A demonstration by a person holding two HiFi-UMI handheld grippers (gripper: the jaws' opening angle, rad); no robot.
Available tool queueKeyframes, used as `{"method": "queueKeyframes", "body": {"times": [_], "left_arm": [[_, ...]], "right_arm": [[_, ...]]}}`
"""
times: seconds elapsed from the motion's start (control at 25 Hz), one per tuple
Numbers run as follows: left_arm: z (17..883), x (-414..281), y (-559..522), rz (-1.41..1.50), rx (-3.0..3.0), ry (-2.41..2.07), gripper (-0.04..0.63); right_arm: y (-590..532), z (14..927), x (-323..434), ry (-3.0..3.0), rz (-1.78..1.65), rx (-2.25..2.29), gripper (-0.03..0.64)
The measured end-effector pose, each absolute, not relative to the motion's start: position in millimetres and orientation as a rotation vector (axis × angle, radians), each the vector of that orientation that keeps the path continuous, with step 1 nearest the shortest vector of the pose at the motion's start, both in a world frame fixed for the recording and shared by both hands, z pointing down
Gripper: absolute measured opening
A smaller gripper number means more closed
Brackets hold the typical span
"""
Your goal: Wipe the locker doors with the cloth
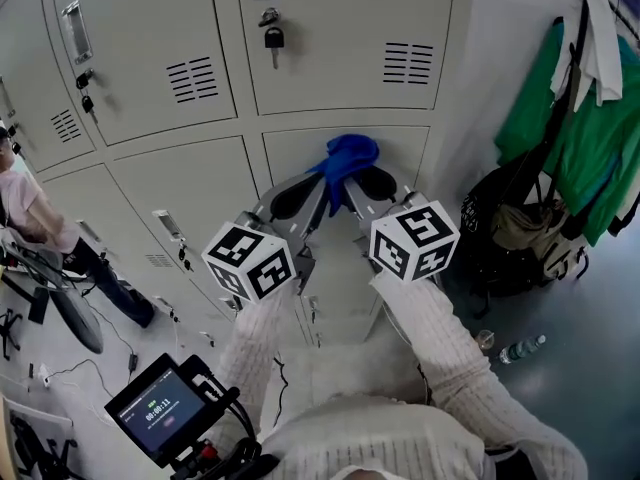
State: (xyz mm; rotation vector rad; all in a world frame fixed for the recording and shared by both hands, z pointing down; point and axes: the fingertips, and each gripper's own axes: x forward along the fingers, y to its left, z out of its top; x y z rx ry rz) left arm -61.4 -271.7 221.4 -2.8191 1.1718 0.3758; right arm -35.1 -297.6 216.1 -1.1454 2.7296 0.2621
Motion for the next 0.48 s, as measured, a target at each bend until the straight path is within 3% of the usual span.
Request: {"method": "queueKeyframes", "body": {"times": [0.48], "left_arm": [[216.2, -58.6, -291.6, 0.362, -2.830, 1.145, 0.006]], "right_arm": [[-316.6, 212.7, -33.3, 2.716, 0.184, -1.118, 0.050]]}}
